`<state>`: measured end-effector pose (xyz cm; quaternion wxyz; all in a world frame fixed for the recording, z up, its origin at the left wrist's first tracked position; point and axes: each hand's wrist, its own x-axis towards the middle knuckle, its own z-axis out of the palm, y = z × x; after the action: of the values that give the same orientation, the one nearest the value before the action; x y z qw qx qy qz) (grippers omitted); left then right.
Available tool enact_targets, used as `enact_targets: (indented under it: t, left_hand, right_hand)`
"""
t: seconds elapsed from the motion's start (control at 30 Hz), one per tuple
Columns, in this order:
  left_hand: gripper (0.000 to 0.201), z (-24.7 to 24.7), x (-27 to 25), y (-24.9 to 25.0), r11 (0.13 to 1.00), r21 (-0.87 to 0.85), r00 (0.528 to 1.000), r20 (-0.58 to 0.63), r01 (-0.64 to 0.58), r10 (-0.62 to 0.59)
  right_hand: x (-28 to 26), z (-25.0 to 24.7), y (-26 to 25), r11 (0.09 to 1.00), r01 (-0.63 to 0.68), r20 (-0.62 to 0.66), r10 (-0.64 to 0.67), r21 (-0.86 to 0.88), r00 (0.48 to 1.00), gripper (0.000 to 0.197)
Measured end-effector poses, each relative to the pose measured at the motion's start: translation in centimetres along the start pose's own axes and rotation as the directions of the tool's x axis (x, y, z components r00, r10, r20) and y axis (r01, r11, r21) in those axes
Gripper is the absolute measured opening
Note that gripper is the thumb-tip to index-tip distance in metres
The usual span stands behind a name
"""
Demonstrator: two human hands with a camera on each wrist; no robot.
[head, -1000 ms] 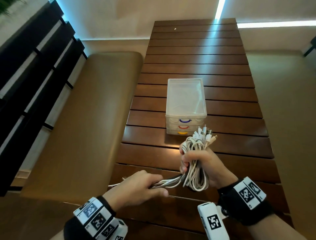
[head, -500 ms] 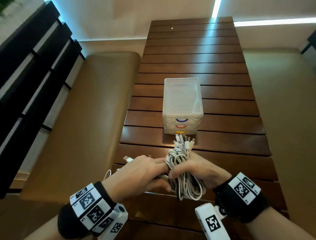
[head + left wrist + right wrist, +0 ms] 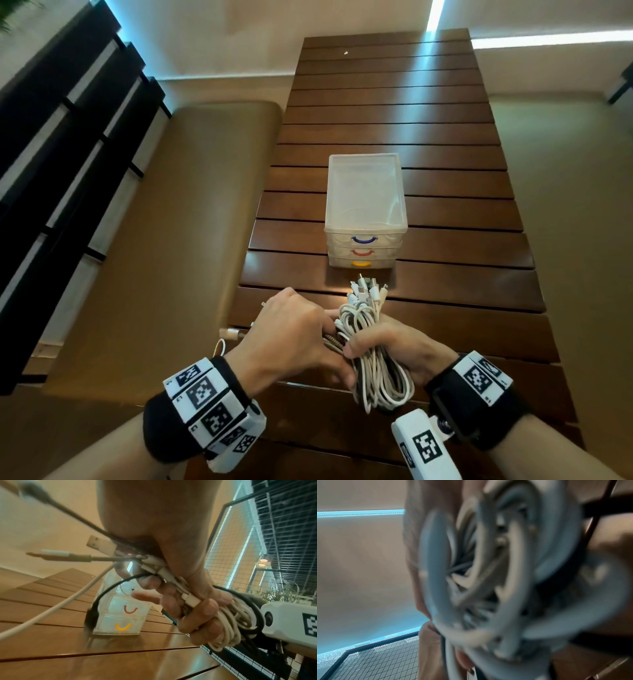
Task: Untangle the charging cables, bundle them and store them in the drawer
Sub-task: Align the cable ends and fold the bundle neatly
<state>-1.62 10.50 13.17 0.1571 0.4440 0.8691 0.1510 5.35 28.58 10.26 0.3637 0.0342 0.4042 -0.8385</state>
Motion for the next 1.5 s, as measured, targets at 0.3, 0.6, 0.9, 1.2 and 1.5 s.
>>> enact_targets:
  t: [0.3,0.6,0.9,1.2,1.5]
  left_hand:
    - [0.070,-0.5,0.9,0.1,0.973,0.229,0.983,0.169,0.033,-0.073]
    - [0.101,-2.0,2.2,1.4,0.998,0.050,0.964,0.262,0.028,-0.040]
    - [0.108,-2.2,2.1,0.1,0.980,-0.193,0.924,0.381,0.048,0.030]
    - [0.104,-3.7,3.6,-1.2,0.989,-0.147,0.942,0.333,0.017,0.033]
    - [0.109,-4.7,5.7,-1.0,0.992,-0.020,0.933,0.339,-0.121,0.120]
  right_hand:
    - [-0.4,1.2,-0.3,0.981,-0.070,-0.038,0.064,-0.180,0.997,0.013]
    - [-0.8,0.8,-1.3,0.971,-0.220,-0.008,0.221,-0.091,0.975,0.017]
    - [-0.2,0.7,0.2,0.967,-0.253,0.052,0.253,0.002,0.966,0.017]
    - [0.9,0.3,-1.6,0.944,-0.273,-0.086,0.261,-0.183,0.961,0.023]
    - [0.9,2.3,-2.3,0.908,-0.164,-0.344,0.024,-0.385,0.939,0.018]
